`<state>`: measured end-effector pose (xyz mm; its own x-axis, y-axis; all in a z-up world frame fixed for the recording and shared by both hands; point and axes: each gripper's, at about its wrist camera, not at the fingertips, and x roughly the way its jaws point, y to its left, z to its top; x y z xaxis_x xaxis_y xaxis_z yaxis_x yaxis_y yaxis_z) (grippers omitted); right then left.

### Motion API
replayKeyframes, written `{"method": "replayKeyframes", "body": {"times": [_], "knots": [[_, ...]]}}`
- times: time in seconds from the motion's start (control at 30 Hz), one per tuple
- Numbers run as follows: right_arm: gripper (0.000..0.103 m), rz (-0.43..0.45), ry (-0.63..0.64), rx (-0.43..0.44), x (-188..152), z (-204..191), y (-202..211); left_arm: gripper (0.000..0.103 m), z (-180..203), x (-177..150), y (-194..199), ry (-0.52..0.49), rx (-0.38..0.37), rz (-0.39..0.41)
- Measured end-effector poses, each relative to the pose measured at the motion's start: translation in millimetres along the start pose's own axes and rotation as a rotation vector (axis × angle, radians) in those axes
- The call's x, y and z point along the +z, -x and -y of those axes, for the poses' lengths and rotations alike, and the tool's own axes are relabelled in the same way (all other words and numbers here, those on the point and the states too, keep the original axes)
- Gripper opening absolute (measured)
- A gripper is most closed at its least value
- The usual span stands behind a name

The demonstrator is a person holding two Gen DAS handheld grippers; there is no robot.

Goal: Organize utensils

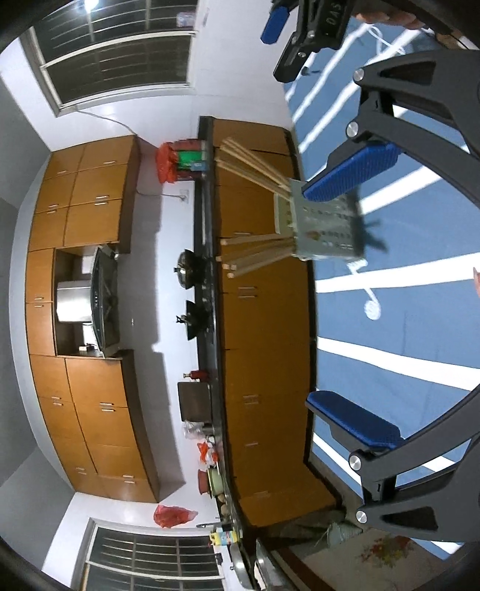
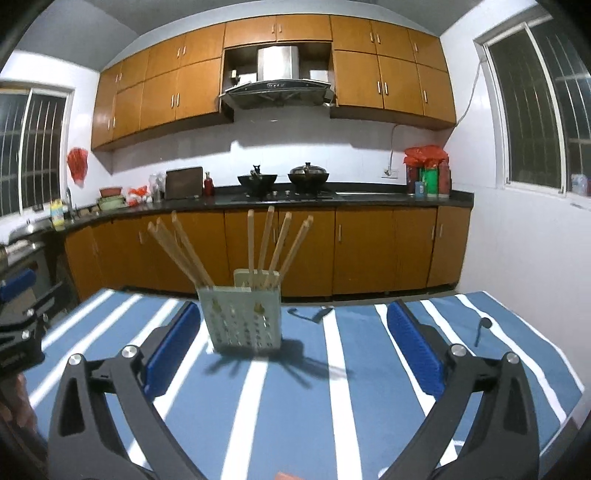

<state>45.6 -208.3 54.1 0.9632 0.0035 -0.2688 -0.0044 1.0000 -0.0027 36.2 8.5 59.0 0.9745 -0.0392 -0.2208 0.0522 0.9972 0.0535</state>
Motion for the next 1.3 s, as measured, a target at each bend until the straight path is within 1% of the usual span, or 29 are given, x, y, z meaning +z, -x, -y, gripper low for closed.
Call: {"method": "replayKeyframes", "body": {"times": [0.1,0.23,0.37,0.53,0.9,1.3], "knots": [[0.099,-0.012,0.028,-0.020,-17,-6,4,0.101,4,-14,3,-0.020,0.007,-0.019],[0.099,-0.040,0.036,-0.043,-39,-10,6,0.101,6,-33,4,-0.002,-0.009,-0.060],[0.099,-0.074,0.028,-0.041,-52,-11,5,0.101,6,-49,3,0.010,-0.008,-0.105],[0.099,-0.101,0.012,-0.033,-62,-11,4,0.101,8,-62,4,0.007,-0.010,-0.127],[0.099,-0.138,-0.009,-0.040,-71,-8,1,0.101,5,-72,5,0.015,0.000,-0.157],[0.099,-0.150,-0.011,-0.048,-74,-3,-2,0.101,7,-74,3,0.015,-0.001,-0.175]]}}
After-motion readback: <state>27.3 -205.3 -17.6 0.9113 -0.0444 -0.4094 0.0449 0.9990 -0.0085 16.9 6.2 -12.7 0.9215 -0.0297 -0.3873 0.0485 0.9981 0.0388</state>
